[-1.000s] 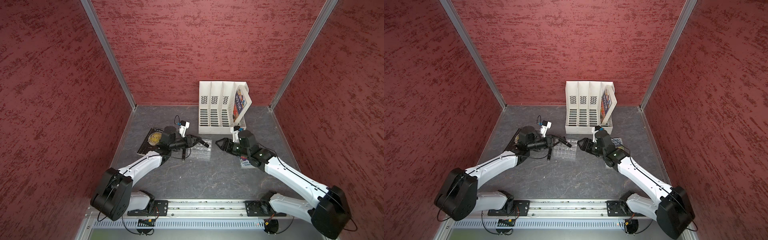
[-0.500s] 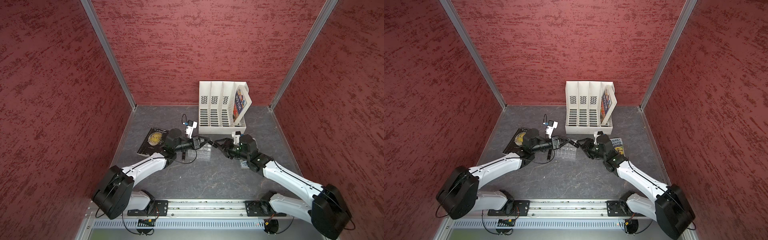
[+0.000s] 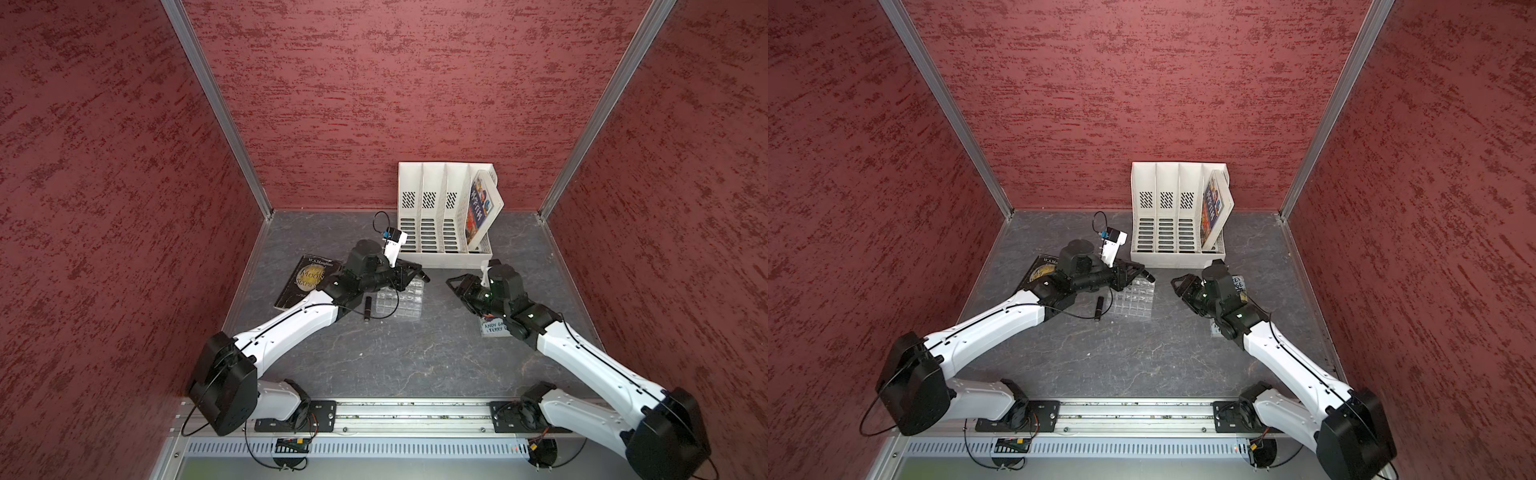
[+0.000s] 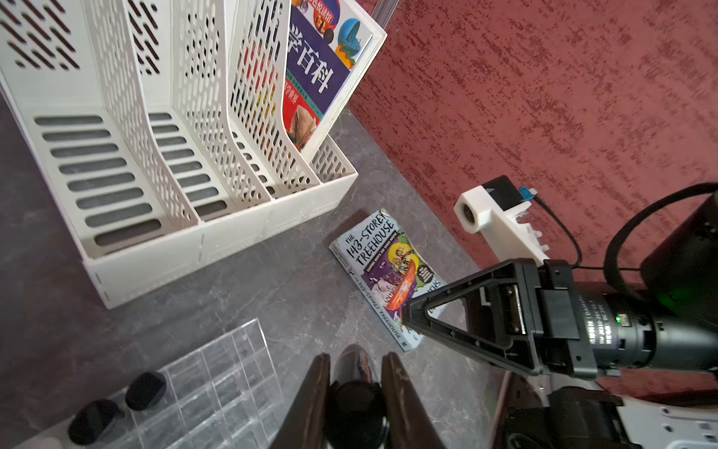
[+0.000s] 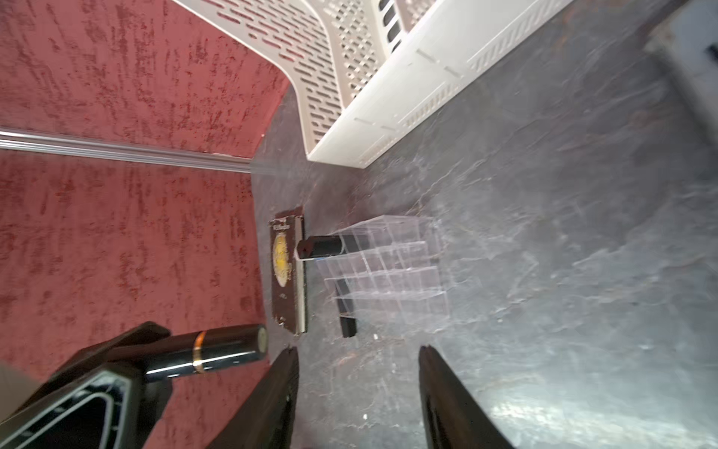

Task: Arrange the lipsticks in the organizer
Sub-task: Place the lipstick in the storage box.

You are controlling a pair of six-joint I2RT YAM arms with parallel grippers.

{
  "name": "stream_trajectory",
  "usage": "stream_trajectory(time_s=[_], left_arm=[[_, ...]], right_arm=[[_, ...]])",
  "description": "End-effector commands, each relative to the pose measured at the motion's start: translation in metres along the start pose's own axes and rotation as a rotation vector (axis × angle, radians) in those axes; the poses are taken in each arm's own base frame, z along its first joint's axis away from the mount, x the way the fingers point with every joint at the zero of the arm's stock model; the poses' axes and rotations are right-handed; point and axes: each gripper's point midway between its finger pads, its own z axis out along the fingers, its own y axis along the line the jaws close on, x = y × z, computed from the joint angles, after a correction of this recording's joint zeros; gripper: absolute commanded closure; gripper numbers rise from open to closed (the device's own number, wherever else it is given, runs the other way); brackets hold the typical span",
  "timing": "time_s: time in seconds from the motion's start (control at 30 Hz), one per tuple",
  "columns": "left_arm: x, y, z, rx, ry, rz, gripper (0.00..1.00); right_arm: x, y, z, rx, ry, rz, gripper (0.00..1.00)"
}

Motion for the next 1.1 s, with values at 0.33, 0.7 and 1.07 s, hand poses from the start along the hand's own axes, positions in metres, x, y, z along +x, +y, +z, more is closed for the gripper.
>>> stream_trajectory(time_s=[0.33,0.7,1.07], left_arm=[[0.032,0.052,0.044,-0.136,0.134,0.533,0.89],[0.03,0.077,0.051,-0.143,0.134,0.515,0.89],[0.041,0.087,0.048,-0.164,0.167,0.516,0.9]], right_arm=[[-0.001,-0.036,0.005,0.13,0.008,-0.054,0.47],[0.004,-0.04,0.015,0.126,0.039,-0.04,0.48],[0.005,-0.042,0.016,0.132,0.043,-0.042,0.48]])
